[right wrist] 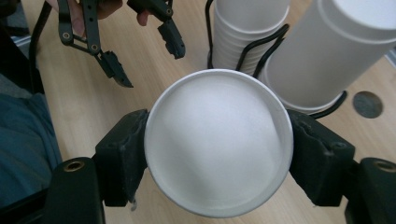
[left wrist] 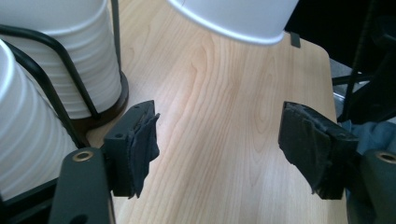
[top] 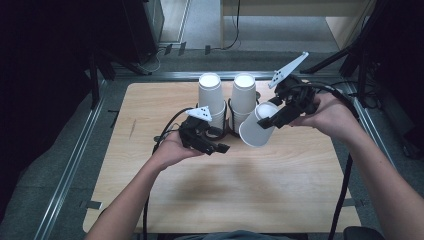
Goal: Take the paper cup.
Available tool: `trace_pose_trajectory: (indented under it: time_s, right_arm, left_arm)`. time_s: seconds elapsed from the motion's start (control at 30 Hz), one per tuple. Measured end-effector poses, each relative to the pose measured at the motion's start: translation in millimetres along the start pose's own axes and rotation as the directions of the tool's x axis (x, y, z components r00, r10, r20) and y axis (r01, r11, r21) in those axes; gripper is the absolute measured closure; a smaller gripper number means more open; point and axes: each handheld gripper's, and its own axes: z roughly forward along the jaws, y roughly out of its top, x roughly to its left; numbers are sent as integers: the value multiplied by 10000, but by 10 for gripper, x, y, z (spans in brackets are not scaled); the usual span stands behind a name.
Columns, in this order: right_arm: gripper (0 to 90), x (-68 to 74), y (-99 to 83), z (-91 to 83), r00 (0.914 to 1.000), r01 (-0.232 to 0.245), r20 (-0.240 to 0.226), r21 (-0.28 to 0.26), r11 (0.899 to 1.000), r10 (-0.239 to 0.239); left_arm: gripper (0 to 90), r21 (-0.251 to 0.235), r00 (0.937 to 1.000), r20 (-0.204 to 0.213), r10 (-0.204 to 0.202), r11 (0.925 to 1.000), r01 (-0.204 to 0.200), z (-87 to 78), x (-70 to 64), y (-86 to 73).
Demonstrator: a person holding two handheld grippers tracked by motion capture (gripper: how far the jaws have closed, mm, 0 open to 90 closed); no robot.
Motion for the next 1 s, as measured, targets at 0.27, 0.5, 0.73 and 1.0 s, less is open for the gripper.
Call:
trace_pose_trajectory:
  time_s: [0.27, 0.5, 0.73, 1.0]
  right_arm:
    - [272, 45, -201, 230, 9985, 144, -527, -431, 9990, -166]
    - [271, 116, -378, 529, 9935, 279, -1083, -775, 9966, -362]
    - [271, 144, -484, 724, 9909, 162, -1320, -813, 9966, -269]
    - [271, 168, -574, 903, 9869, 63, -1598, -968, 9953, -218]
  left_arm:
    - [106, -29, 9994, 333, -43, 10000, 44, -2, -1, -116]
    - [25, 235, 9984, 560, 4, 9997, -17, 37, -8, -201]
    - [17, 363, 9987, 492, 162, 9992, -180, 78, -17, -260]
    - [18, 356, 9987, 500, 60, 9993, -78, 98, 8, -322]
